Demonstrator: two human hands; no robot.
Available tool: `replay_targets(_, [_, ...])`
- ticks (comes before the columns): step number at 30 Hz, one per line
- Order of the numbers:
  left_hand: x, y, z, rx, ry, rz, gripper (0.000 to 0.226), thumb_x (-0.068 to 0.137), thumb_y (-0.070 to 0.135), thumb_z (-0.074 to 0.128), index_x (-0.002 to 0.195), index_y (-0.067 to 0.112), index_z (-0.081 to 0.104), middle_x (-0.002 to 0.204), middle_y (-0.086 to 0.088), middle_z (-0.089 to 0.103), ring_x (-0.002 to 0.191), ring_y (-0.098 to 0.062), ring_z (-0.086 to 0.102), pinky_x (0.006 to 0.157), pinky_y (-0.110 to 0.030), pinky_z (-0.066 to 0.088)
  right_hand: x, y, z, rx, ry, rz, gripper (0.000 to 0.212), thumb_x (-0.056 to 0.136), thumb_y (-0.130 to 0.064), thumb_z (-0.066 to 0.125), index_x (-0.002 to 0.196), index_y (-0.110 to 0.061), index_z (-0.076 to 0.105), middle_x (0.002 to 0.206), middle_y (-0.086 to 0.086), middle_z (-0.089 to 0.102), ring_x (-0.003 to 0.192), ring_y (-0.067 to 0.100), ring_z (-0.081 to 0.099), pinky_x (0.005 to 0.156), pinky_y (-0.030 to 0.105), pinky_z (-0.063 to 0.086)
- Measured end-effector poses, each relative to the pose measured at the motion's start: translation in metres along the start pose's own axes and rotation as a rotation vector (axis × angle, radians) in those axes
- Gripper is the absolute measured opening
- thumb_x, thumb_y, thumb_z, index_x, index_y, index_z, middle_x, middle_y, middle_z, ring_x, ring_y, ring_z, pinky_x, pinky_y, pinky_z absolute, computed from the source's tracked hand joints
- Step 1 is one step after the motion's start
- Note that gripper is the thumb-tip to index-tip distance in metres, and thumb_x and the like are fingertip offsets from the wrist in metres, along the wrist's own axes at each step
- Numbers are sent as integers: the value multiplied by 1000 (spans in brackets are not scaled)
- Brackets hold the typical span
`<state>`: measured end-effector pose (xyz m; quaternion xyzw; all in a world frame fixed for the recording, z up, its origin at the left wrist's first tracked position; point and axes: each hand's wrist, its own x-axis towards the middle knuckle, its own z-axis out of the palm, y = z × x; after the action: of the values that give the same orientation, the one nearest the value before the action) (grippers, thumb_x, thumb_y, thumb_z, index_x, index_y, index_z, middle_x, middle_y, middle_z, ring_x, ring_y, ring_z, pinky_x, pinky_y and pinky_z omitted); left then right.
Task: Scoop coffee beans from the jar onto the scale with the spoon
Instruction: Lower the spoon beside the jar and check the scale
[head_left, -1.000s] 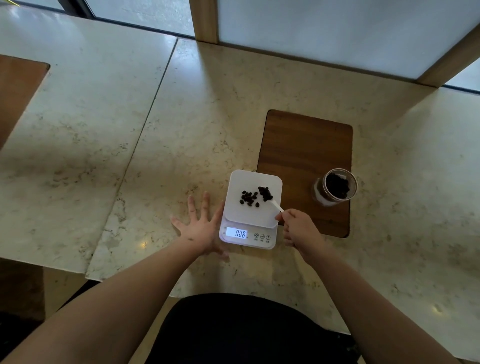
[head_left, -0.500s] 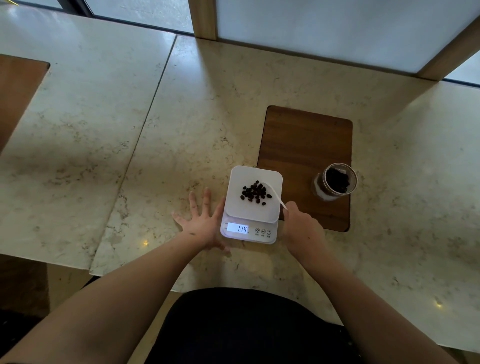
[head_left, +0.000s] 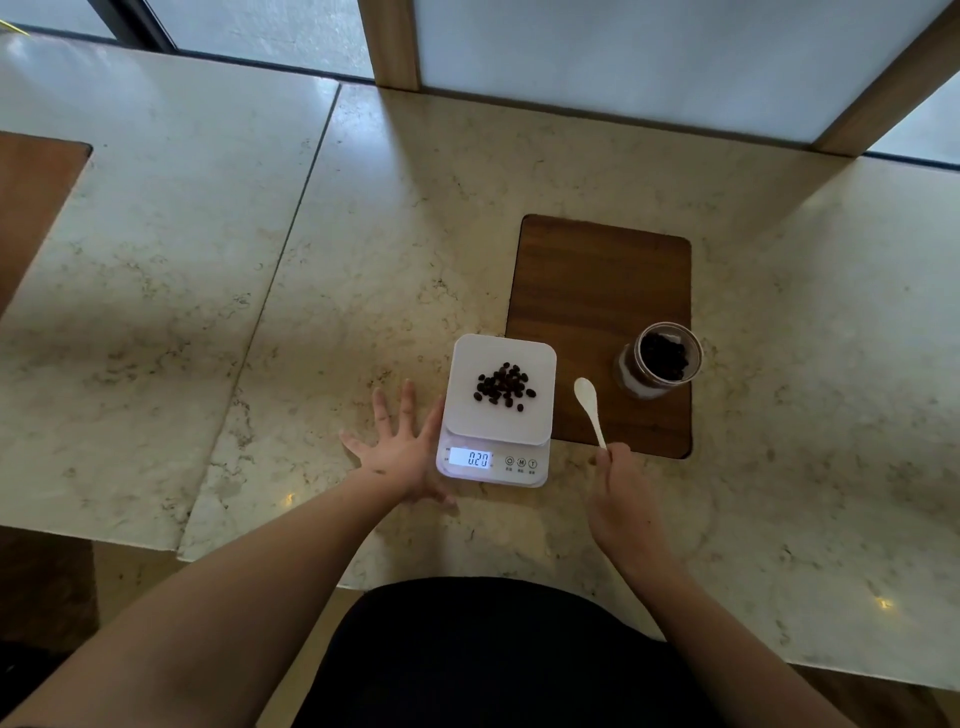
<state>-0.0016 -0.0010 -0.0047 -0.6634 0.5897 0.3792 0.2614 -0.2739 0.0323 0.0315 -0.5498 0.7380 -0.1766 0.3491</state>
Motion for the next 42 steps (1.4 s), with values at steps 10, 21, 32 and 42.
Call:
replay_targets(10, [6, -3, 3, 29, -4, -13, 157, 49, 90, 75, 126, 52, -56, 133, 4, -70, 121, -38, -64, 99, -92, -4, -10, 33, -2, 122, 104, 251, 36, 102, -24, 31, 75, -11, 52, 62, 4, 48, 54, 14, 43, 49, 29, 36])
replay_targets(21, [3, 0, -4, 58, -55, -46, 151, 52, 91, 72, 114, 52, -60, 128, 2, -72, 126, -44, -59, 103, -91, 5, 4, 50, -18, 153, 97, 395, 35, 101, -29, 31, 76, -14, 50, 72, 9, 57, 61, 20, 52, 50, 32, 38])
replay_targets(32, [1, 3, -4, 54, -45, -39, 152, 52, 90, 74, 117, 53, -59, 136, 1, -68, 125, -42, -60, 102, -91, 0, 17, 50, -20, 136, 73, 383, 36, 101, -28, 31, 77, -11, 52, 69, 6, 53, 57, 17, 48, 49, 33, 36])
replay_targets(42, [5, 0, -2, 30, -21, -41, 155, 44, 92, 74, 117, 57, -58, 126, 7, -73, 119, -38, -65, 99, -92, -4, 22, 50, -17, 135, 45, 380, 33, 101, -26, 33, 81, -11, 54, 74, 8, 56, 62, 21, 52, 52, 32, 37])
